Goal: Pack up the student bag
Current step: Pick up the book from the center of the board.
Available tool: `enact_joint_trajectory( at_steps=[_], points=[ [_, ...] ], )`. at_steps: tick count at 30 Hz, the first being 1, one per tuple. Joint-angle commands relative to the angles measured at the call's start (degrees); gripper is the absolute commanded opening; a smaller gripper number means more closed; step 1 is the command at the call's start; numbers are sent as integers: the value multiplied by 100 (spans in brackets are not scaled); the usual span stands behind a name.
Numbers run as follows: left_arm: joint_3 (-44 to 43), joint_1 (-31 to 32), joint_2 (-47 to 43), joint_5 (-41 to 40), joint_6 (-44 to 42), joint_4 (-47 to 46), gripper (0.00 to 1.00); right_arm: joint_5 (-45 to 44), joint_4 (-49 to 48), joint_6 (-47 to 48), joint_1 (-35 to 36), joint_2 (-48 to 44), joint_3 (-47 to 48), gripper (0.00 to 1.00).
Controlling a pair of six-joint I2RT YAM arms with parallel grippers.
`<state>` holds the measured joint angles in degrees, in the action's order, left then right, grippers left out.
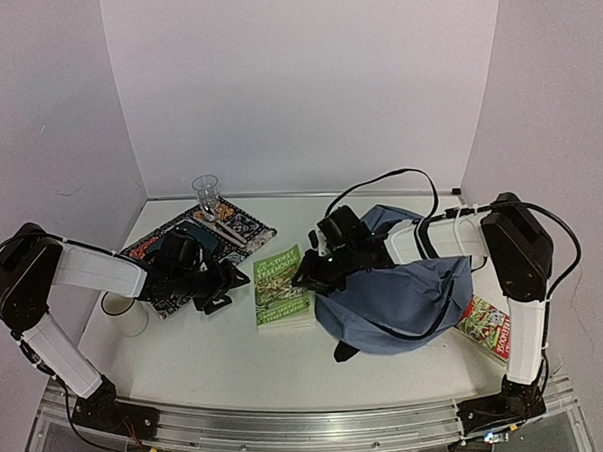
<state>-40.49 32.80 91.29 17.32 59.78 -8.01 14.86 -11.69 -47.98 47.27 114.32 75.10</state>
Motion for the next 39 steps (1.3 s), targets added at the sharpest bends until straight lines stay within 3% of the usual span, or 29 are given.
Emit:
enact_joint_trajectory(
  at_steps=[1,5,15,28,32,39],
  points=[
    [-226,-10,133,7,-197,-120,76,-880,987,664,-18,139,577,43],
    [-344,-2,282,109,-268,-114,76,-1103,1144,821,-22,398,807,50],
    [-594,34,539,226,-410,-114,72,-1105,1317,896,-22,1118,1306,57],
    [-1063,241,1311,463,-461,-152,67,233,892,772,-25,1613,1417,60],
    [-1097,262,1416,537,-417,-199,64,781,388,625,-48,1651,1286,56],
    [-884,247,1101,327,-363,-219,64,1322,-257,457,-86,1197,1038,19]
  ],
)
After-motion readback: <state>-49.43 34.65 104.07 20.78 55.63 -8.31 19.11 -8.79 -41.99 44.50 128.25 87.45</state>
